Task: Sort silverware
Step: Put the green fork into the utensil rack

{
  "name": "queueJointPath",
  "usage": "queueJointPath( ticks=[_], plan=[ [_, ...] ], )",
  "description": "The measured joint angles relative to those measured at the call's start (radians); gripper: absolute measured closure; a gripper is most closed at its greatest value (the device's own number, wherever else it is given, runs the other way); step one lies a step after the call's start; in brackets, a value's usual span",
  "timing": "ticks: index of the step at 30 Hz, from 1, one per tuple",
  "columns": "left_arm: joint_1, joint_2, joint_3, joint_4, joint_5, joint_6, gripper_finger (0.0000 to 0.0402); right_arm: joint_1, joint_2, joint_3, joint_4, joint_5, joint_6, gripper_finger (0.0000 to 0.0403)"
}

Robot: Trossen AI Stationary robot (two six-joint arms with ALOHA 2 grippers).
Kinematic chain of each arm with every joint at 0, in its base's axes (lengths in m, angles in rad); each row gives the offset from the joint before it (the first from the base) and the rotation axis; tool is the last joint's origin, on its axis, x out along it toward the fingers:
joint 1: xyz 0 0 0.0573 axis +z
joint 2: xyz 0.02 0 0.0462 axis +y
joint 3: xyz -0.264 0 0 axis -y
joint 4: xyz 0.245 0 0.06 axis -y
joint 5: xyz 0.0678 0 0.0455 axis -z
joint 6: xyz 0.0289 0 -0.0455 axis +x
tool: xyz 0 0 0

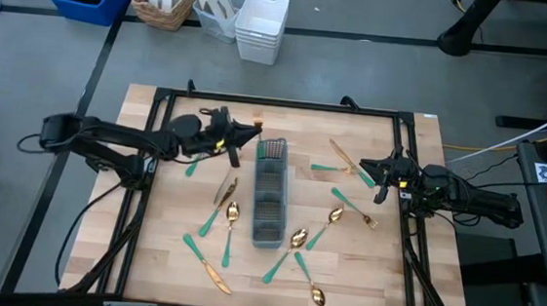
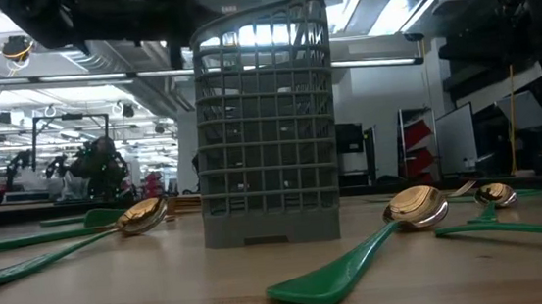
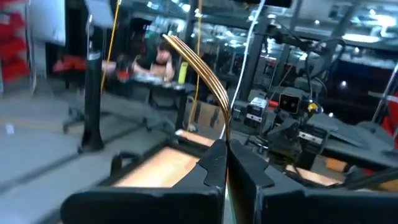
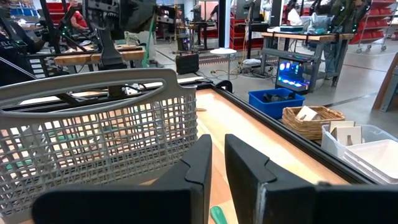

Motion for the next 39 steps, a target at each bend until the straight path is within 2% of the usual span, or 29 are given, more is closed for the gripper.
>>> queueJointPath(
  ticks=[8,15,28,39],
  plan=[
    [-0.018,0.153,0.0,0.125,-0.001,0.172,0.0401,0.0,0.034,0.079,-0.032,0.0,0.0,0.0354],
    [-0.017,0.244,0.0,0.186,-0.001,0.288,0.0401,0.0,0.189,0.212,-0.171,0.0,0.0,0.0354],
    [-0.017,0.36,0.0,0.172,0.0,0.264,0.04,0.0,0.571,0.428,-0.373,-0.008,-0.003,0.0354],
    [-0.017,0.366,0.0,0.067,0.0,0.135,0.0365,0.0,0.816,0.481,-0.468,-0.218,0.042,0.0354]
  ],
)
